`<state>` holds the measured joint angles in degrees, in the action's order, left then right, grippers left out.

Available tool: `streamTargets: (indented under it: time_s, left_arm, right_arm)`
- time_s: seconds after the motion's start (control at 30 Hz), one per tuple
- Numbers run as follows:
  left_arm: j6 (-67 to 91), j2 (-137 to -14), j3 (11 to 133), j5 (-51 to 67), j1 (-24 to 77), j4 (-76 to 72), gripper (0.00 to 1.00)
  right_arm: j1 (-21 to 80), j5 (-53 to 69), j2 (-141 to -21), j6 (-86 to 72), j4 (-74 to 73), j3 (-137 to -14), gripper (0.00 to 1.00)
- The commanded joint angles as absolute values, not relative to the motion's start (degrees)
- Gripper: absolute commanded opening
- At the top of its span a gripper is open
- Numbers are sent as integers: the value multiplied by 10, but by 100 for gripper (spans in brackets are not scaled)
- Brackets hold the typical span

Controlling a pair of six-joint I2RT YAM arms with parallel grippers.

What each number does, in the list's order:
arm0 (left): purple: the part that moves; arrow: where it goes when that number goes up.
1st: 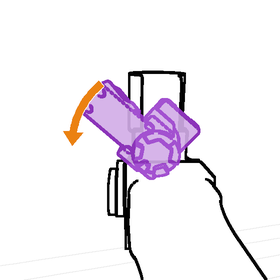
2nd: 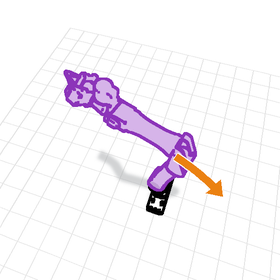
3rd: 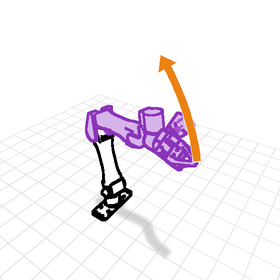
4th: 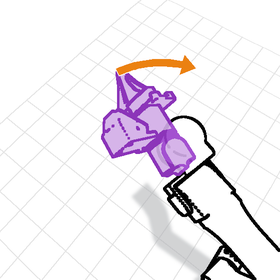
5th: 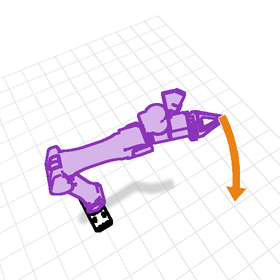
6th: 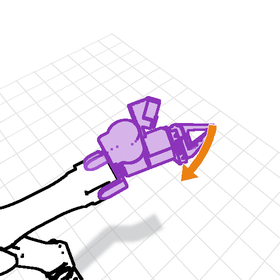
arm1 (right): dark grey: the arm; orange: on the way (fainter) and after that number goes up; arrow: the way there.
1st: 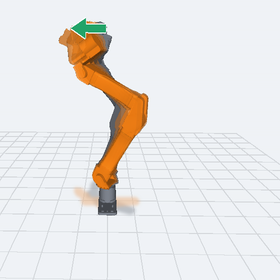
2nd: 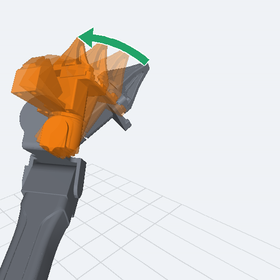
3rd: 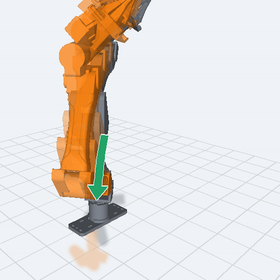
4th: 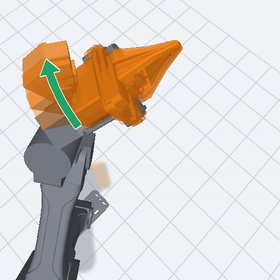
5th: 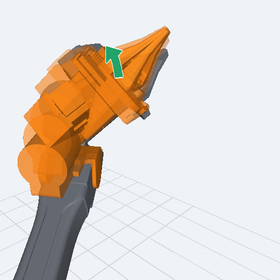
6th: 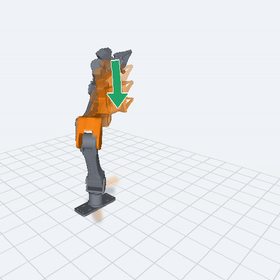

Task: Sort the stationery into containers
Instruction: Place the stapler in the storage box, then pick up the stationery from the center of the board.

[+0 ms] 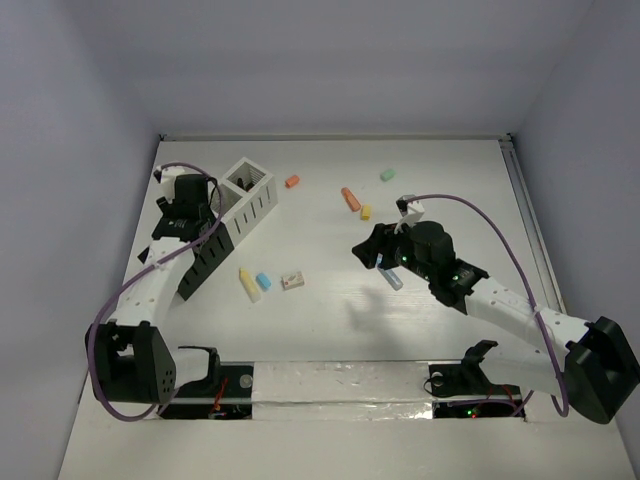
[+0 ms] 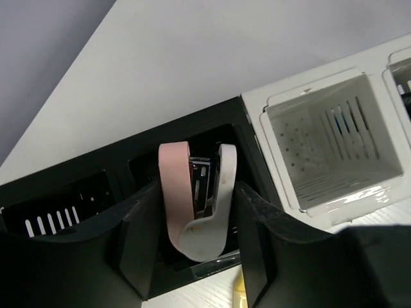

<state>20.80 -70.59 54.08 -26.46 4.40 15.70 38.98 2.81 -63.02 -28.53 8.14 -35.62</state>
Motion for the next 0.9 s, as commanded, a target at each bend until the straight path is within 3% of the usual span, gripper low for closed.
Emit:
streamTargets:
  time_s: [0.0,0.37,0.67,0.87]
  left_arm:
    - [205,-686,526,-285,42,161,44]
    - [181,-650,556,-217,64,157,54]
    - [108,-604,545,-99,293,156,53]
    - [107,-674,530,-41,352,208,67]
  right_arm:
    - [387,31,-619,-287,111,-353,68]
    - [387,22,-622,-285,110,-353,68]
    - [387,0,-625,-292,114,-346,68]
    - [387,-54,-599,-300,120,-333,67]
